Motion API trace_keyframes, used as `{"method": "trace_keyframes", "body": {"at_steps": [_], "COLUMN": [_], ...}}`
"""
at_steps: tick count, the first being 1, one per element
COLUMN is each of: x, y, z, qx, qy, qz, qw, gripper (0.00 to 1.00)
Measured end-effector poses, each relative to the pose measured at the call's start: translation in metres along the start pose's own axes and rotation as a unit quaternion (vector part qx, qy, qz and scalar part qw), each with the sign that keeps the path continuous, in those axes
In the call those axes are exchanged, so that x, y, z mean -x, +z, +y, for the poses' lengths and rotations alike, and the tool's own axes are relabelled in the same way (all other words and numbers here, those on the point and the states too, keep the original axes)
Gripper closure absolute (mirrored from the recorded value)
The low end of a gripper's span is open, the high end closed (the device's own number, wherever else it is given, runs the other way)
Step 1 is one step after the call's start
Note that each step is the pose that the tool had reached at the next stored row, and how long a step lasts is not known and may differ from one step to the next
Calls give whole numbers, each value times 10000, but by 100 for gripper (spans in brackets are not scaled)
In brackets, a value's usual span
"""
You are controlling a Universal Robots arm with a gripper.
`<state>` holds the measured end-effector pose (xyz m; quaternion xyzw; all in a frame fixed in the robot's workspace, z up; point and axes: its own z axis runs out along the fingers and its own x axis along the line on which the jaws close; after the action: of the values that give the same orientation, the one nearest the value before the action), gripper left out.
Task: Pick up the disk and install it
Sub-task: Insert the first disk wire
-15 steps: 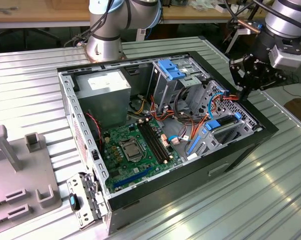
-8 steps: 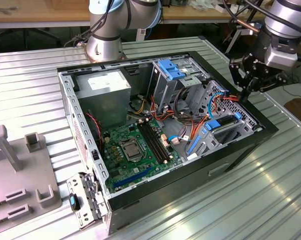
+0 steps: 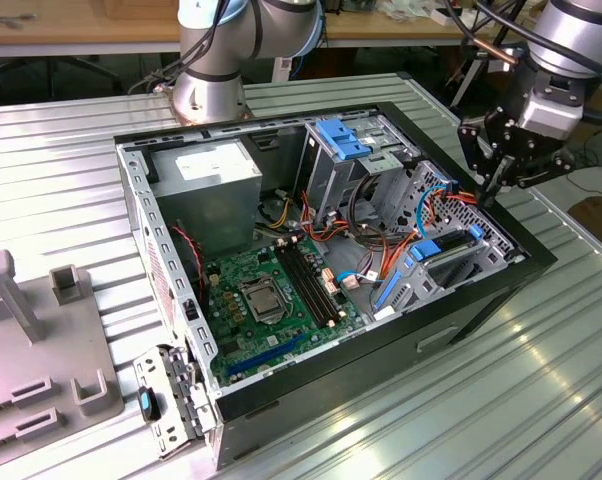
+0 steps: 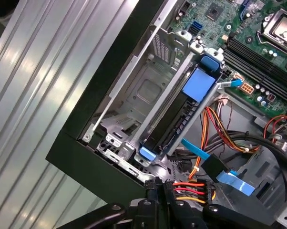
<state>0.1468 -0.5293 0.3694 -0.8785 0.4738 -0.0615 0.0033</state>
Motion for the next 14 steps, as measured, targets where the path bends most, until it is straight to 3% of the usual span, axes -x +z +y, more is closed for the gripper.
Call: {"method": "trace_keyframes", "body": {"at_steps": [5, 14], "x": [1, 2], "y": [1, 1], "z": [-1, -1], "qx": [32, 55], "qy": [284, 484], "qz": [21, 36], "qw": [9996, 9988], "gripper": [83, 83]}}
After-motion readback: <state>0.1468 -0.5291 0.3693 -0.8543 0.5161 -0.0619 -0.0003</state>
